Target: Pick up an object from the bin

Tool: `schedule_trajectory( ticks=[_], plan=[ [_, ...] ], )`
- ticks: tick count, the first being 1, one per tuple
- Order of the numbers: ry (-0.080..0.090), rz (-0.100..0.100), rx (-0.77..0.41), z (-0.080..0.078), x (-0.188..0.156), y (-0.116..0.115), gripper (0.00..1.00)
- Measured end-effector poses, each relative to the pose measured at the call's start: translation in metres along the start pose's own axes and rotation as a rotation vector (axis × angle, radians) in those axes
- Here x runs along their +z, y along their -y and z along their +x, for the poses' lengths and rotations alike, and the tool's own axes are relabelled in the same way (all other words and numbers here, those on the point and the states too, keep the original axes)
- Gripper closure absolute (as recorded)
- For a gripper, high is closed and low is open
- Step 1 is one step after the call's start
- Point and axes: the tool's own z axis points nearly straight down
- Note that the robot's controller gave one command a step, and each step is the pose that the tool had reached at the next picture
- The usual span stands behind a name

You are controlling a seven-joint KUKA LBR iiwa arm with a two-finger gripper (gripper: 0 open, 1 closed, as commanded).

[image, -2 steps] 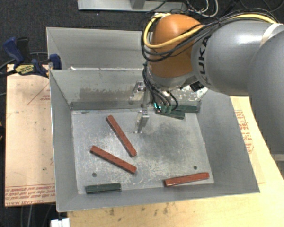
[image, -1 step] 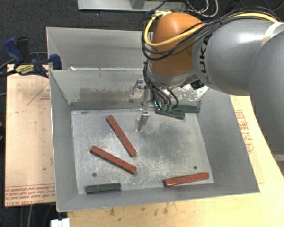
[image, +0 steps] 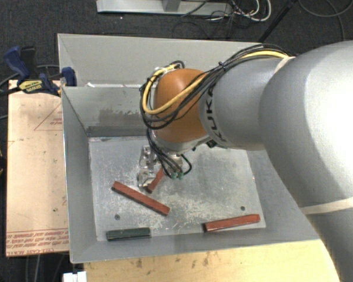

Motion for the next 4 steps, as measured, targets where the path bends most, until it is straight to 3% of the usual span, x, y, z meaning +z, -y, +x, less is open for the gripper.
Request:
schedule_trajectory(
  ticks=[1,2,3,4],
  plan=[
    [0.000,0.000,0.001,0.000,0.000,0.000,0.00],
    [0.000,0.000,0.002,0.000,0.000,0.000,0.00],
    [0.019,-0.006,0.115,-0.009,0.005,0.084,1.00],
    [0.019,-0.006,0.115,-0.009,0.005,0.084,1.00]
  ],
)
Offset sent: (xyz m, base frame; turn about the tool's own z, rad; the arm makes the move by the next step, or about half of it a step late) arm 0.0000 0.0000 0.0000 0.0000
